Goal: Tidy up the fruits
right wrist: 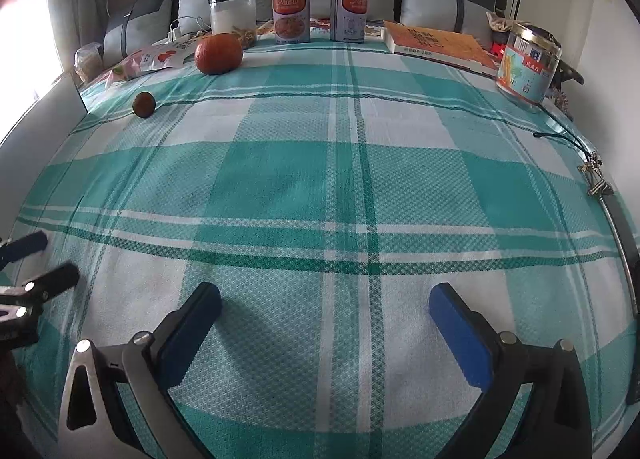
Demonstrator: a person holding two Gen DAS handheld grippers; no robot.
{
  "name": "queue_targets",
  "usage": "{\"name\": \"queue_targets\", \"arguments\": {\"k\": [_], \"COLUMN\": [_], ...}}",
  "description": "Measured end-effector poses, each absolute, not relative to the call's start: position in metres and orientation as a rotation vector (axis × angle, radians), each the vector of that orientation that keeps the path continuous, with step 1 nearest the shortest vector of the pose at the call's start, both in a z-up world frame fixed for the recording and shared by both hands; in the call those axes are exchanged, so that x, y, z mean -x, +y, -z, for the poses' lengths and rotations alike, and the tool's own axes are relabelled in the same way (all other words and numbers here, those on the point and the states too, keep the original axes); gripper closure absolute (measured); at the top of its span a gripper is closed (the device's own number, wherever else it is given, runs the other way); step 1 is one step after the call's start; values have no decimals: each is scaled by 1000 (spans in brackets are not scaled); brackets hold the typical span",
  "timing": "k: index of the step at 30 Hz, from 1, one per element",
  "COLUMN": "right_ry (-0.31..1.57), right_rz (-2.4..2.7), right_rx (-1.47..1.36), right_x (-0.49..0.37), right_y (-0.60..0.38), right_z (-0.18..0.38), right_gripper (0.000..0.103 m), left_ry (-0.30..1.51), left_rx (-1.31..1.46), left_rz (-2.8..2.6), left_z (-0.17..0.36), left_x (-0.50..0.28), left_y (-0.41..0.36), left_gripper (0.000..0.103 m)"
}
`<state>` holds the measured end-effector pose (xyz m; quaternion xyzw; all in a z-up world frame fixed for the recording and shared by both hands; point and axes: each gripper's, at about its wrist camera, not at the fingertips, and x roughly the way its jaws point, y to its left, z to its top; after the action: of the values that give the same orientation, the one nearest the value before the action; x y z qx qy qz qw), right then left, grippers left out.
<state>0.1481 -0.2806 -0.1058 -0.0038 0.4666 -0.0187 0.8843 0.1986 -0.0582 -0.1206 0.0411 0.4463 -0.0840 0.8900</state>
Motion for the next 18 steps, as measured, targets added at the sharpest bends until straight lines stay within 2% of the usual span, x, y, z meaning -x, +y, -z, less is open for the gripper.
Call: {"name": "queue_targets", "arguments": {"k": [18], "right_ry": [969], "right_rz": [44], "right_rx": [12], "right_x": [-148], "right_y": [-279], "right_z": [106], "right_gripper": [0], "left_ry": [923], "left_rx": [-82], "left_rz": [181], "left_z": [123], "left_x": [-198], "left_y": [-59], "left_gripper": [5]}}
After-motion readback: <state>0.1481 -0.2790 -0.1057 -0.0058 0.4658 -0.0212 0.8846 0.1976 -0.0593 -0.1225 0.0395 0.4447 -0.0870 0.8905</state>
